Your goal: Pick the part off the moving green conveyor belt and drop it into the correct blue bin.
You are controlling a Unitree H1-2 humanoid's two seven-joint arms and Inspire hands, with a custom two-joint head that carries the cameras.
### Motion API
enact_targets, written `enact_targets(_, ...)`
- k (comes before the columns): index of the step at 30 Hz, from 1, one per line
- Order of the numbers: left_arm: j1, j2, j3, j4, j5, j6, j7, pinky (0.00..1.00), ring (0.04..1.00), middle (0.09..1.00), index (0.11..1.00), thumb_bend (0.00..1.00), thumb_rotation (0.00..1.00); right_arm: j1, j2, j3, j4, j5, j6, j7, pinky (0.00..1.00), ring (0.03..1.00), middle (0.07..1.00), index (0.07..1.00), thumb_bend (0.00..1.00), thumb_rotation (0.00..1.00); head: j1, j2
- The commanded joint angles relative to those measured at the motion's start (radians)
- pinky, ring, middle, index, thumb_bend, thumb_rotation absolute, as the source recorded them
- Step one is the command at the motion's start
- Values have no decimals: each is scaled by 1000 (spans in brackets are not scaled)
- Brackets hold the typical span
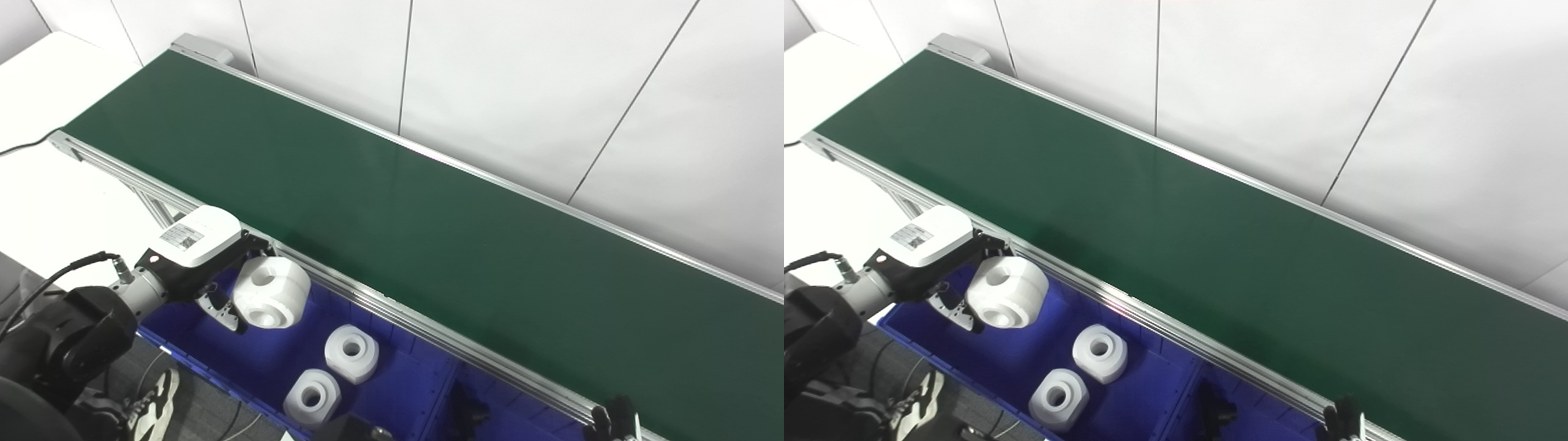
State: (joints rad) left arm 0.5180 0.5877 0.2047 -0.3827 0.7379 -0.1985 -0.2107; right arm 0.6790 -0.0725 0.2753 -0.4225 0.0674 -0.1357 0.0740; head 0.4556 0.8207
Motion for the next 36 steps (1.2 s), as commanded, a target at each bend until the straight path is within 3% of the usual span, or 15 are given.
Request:
enact_targets(1,-8,21,17,13,11,-8,37,371,467,511,469,521,0,-4,10,5,-11,-3,1,8,1000,1000,1000,1000,843,1000,-4,-4)
enact_targets(5,-17,35,18,47,12,-9,32,377,469,515,468,520,0,-7,18,12,-6,-16,-2,6,1000,1000,1000,1000,845,1000,-15,-6)
enact_targets(8,-18,38,21,42,17,35,-6,402,502,520,466,520,0,-8,24,18,-4,-24,-1,6,1000,1000,1000,1000,844,1000,-25,-9)
enact_targets(9,-17,41,20,36,18,53,-24,449,572,619,581,767,65,-8,25,19,-3,-24,-1,7,1000,1000,1000,1000,862,1000,-27,-11)
enact_targets(10,-16,47,17,31,24,63,-37,491,622,675,640,865,122,-8,26,20,-2,-26,-4,7,1000,1000,1000,1000,867,1000,-29,-13)
enact_targets(13,-14,69,8,21,79,76,-60,727,787,829,799,987,401,-4,31,20,-2,-30,-6,3,1000,1000,1000,1000,868,1000,-35,-15)
enact_targets(15,-13,70,10,9,91,85,-69,822,862,902,875,999,576,-2,33,19,-3,-30,-6,2,1000,1000,1000,1000,874,1000,-37,-13)
enact_targets(17,-12,71,12,-3,92,87,-69,846,892,930,902,1000,652,0,33,19,-5,-29,-4,2,1000,1000,1000,1000,881,1000,-37,-11)
enact_targets(23,-2,66,19,-32,82,72,-52,893,930,967,926,1000,728,2,27,17,-8,-28,-7,5,1000,1000,1000,1000,884,1000,-36,-9)
enact_targets(26,13,52,29,-50,62,36,-8,885,919,957,922,1000,774,4,26,15,-8,-23,-12,5,1000,1000,1000,1000,873,1000,-38,-6)
enact_targets(32,57,-44,59,-161,-124,-17,65,957,984,999,977,1000,815,1,29,15,-11,-27,-12,4,1000,1000,1000,1000,863,1000,-73,5)
enact_targets(36,79,-143,19,-272,-333,20,46,966,999,1000,998,1000,821,1,48,25,-10,-65,-15,-9,1000,1000,1000,1000,863,1000,-165,27)
